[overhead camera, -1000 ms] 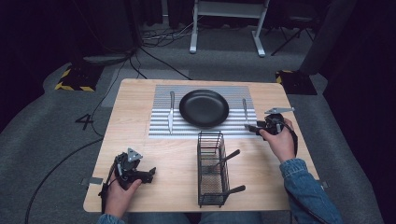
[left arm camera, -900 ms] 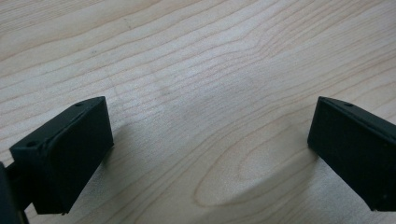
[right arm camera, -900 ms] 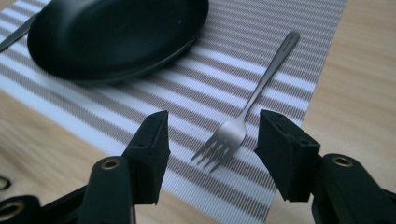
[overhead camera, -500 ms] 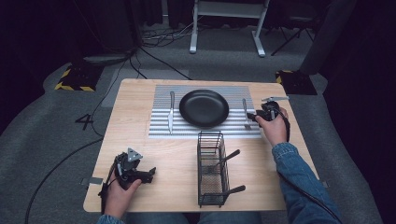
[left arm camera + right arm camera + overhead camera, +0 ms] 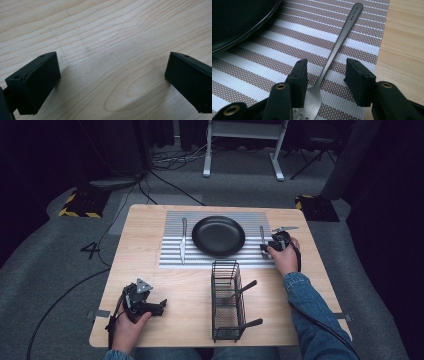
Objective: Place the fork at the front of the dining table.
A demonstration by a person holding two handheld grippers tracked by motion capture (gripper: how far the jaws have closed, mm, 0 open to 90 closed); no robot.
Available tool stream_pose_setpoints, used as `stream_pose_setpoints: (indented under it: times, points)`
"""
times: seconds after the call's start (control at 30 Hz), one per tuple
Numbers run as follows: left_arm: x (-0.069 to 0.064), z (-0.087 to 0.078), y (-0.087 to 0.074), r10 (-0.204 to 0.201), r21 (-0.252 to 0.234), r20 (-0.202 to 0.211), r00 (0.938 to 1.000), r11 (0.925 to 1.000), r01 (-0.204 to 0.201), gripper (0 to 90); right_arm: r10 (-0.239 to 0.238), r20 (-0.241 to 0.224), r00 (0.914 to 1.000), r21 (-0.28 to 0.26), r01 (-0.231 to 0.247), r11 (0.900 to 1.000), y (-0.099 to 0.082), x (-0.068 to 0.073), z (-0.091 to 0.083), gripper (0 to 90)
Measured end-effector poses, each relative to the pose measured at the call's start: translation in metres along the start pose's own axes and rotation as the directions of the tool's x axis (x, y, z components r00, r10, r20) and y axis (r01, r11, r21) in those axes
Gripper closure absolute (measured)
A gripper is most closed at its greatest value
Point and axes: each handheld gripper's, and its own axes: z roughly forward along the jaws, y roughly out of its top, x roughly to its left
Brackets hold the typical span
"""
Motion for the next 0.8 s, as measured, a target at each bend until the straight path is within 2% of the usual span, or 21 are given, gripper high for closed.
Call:
stream_pose_setpoints:
  times: [0.07, 0.13, 0.37, 0.47, 0.6, 0.8]
  points:
    - [0.0, 0.0, 0.0, 0.0, 0.0, 0.0, 1.0, 1.0, 0.0, 0.2, -0.014, 0.013, 0.9998, 0.004, 0.014, 0.9999, 0.001, 0.002, 0.001, 57.1]
    - [0.0, 0.0, 0.0, 0.001, 0.0, 0.0, 1.0, 1.0, -0.001, 0.2, -0.009, 0.006, 0.9999, 0.002, 0.009, 1.0, 0.003, 0.004, 0.002, 60.9]
    - [0.0, 0.0, 0.0, 0.001, 0.0, 0.0, 1.0, 1.0, -0.001, 0.2, -0.011, 0.026, 0.9996, -0.007, 0.011, 0.9999, 0.008, 0.016, 0.01, 60.6]
    - [0.0, 0.0, 0.0, 0.001, 0.0, 0.0, 1.0, 1.0, -0.001, 0.2, -0.005, 0.047, 0.9989, -0.015, 0.005, 0.9999, 0.009, 0.014, 0.008, 59.7]
    - [0.0, 0.0, 0.0, 0.001, 0.0, 0.0, 1.0, 1.0, -0.001, 0.2, 0.005, 0.046, 0.9989, -0.004, -0.005, 1.0, 0.009, 0.008, 0.008, 61.7]
    - [0.0, 0.0, 0.0, 0.0, -0.001, 0.0, 1.0, 1.0, 0.0, 0.2, -0.035, 0.042, 0.9985, 0.008, 0.035, 0.9994, 0.012, 0.014, 0.011, 69.5]
